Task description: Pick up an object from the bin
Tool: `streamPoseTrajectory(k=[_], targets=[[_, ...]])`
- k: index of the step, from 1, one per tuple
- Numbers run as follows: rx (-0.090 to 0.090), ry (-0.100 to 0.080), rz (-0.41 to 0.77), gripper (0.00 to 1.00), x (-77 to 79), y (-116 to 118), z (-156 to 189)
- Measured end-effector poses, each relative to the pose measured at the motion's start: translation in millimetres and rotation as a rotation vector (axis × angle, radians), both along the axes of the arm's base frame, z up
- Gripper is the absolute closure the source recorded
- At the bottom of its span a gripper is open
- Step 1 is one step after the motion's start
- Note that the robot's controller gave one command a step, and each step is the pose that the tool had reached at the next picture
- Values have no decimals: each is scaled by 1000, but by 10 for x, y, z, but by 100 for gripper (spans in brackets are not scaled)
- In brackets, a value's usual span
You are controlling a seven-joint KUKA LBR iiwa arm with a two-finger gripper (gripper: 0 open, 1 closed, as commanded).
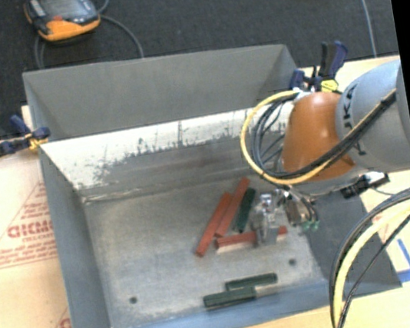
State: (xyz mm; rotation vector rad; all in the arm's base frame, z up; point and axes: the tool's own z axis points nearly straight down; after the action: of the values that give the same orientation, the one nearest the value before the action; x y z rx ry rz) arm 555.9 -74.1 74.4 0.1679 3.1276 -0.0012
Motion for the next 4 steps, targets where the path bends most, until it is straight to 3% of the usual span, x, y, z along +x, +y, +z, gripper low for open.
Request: streamPoseTrajectory(k=[1, 2, 3, 4], targets=[[2, 12, -14, 100, 71, 7, 399], [1, 3, -111, 0, 190, 85, 1351], [0, 5, -111, 0, 184, 81, 1344], [-1, -4, -65, 0, 206, 112, 975]])
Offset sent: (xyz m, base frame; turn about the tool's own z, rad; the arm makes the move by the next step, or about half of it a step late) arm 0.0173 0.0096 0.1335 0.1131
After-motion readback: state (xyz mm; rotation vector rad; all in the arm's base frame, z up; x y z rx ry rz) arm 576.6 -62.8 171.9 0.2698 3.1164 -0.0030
